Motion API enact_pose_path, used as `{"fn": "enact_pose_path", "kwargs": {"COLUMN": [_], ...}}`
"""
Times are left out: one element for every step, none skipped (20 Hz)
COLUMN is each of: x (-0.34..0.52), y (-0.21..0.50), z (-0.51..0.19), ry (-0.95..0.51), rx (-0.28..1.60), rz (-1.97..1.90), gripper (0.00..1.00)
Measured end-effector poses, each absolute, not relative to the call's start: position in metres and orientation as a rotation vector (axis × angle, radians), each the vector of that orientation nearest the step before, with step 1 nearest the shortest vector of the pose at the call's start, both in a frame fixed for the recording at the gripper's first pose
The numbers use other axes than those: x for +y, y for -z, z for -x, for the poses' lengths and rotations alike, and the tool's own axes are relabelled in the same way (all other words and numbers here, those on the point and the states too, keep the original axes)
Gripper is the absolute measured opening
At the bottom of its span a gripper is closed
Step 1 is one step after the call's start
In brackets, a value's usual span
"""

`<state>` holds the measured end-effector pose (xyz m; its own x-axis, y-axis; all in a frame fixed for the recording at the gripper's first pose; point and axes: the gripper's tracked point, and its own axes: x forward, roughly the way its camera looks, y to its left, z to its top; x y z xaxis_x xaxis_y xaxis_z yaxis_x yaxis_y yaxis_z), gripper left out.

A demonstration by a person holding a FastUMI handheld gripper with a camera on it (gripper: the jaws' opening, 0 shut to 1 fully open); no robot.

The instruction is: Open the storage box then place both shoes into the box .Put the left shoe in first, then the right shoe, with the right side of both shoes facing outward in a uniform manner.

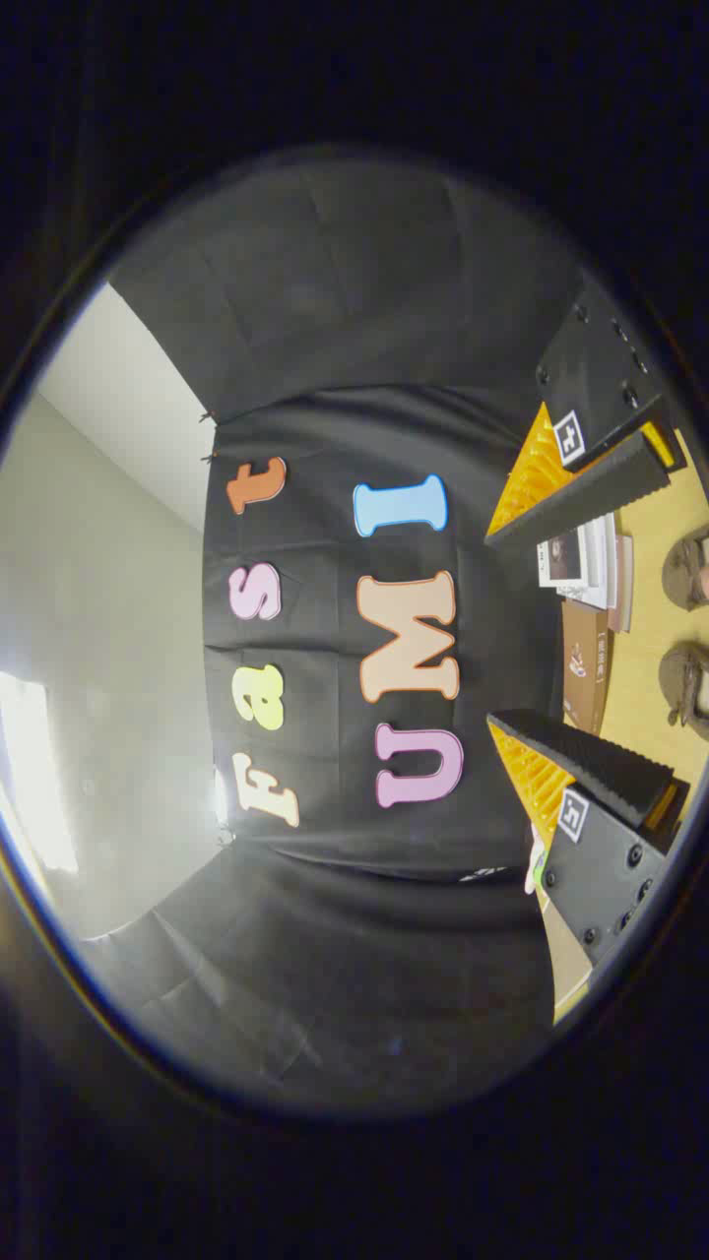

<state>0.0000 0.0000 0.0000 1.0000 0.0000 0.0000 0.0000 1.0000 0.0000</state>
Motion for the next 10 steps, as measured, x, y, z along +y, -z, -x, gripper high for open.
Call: {"fn": "enact_pose_path", "kwargs": {"x": [0.000,-0.001,-0.001,-0.001,0.001,0.002,0.001,0.002,0.004,0.006], "y": [0.000,0.000,0.000,0.001,0.002,0.001,0.001,0.000,-0.002,-0.001], "z": [-0.001,-0.002,-0.003,-0.004,-0.005,-0.008,-0.009,-0.009,-0.010,-0.012], "ry": [0.000,0.001,0.001,0.001,-0.007,-0.009,-0.005,-0.008,-0.011,-0.018], "rx": [-0.001,-0.001,-0.002,0.002,0.006,0.005,0.004,0.001,-0.001,-0.001], "rz": [0.001,0.001,-0.001,-0.004,-0.009,-0.010,-0.012,-0.018,-0.024,-0.026], "gripper": [1.00,1.00,1.00,1.00,1.00,1.00,1.00,1.00,1.00,1.00]}}
